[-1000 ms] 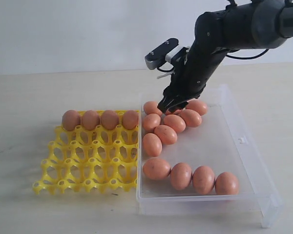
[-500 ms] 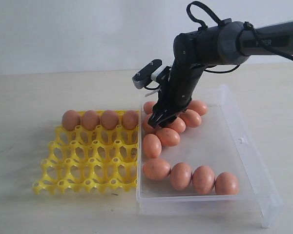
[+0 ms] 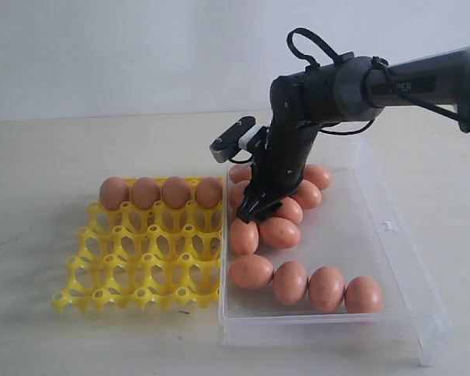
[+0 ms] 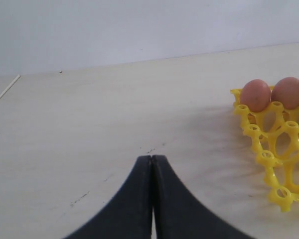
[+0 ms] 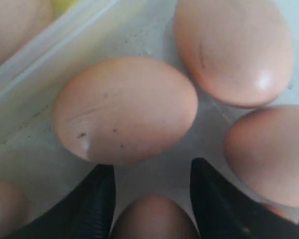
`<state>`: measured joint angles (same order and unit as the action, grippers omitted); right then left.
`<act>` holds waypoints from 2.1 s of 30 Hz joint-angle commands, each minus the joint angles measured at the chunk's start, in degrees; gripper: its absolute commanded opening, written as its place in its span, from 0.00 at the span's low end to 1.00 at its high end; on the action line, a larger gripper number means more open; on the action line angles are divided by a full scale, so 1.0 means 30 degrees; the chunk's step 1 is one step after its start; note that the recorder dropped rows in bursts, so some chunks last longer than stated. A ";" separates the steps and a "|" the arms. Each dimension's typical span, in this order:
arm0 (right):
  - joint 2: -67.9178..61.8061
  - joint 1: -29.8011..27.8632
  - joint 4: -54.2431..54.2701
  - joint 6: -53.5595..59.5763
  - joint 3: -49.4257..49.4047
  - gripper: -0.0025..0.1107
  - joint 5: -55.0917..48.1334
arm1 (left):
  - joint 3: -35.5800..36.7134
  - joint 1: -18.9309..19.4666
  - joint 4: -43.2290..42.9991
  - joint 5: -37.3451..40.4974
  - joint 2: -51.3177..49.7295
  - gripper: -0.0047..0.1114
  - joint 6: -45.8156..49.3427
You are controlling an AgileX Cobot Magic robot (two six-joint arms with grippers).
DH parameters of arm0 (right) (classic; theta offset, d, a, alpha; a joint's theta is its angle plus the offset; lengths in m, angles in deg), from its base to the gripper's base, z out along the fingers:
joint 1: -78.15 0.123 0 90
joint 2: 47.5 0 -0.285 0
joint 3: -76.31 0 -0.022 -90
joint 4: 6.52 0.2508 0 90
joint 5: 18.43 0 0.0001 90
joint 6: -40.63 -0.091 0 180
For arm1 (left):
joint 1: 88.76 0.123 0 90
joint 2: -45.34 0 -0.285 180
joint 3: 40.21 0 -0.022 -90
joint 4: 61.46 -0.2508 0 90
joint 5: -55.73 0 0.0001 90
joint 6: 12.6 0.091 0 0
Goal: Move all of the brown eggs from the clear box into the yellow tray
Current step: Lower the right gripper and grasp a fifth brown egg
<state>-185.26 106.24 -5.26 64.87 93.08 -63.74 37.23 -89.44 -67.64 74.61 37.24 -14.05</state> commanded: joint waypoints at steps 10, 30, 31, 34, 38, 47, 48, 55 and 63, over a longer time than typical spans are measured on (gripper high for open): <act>0.0673 0.0070 -0.0060 -0.0130 0.0079 0.02 -0.1019 | -0.0077 0.0025 0.0054 -0.0193 0.0107 0.04 -0.0083; 0.2260 -0.0390 -0.1519 -0.0088 0.0079 0.56 -0.0560 | -0.0077 0.0025 0.0054 -0.0193 0.0107 0.04 -0.0083; 0.2260 -0.0484 -0.1621 -0.0088 0.0079 0.56 -0.0481 | -0.0077 0.0025 0.0054 -0.0193 0.0107 0.04 -0.0083; 0.2189 -0.0642 -0.1621 -0.0088 0.0079 0.55 -0.0333 | -0.0077 0.0025 0.0054 -0.0193 0.0107 0.04 -0.0083; 0.1877 -0.0734 -0.1621 -0.0088 0.0079 0.55 0.0110 | -0.0077 0.0025 0.0054 -0.0193 0.0107 0.04 -0.0083; 0.0857 -0.0734 -0.1529 -0.0088 0.0039 0.55 0.0432 | -0.0077 0.0025 0.0054 -0.0193 0.0107 0.04 -0.0083; 0.0779 -0.0734 -0.1529 -0.0088 0.0039 0.55 0.0432 | -0.0077 0.0025 0.0054 -0.0193 0.0107 0.04 -0.0083; -0.0210 -0.0698 -0.1176 -0.0088 0.0039 0.55 0.0357 | -0.0077 0.0025 0.0054 -0.0193 0.0107 0.04 -0.0083; -0.0284 -0.0698 -0.0918 -0.0088 0.0039 0.03 0.0062 | -0.0077 0.0025 0.0054 -0.0193 0.0107 0.04 -0.0083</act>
<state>-185.36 104.16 -8.23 64.40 93.08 -63.19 37.23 -89.44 -67.64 74.61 37.24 -14.05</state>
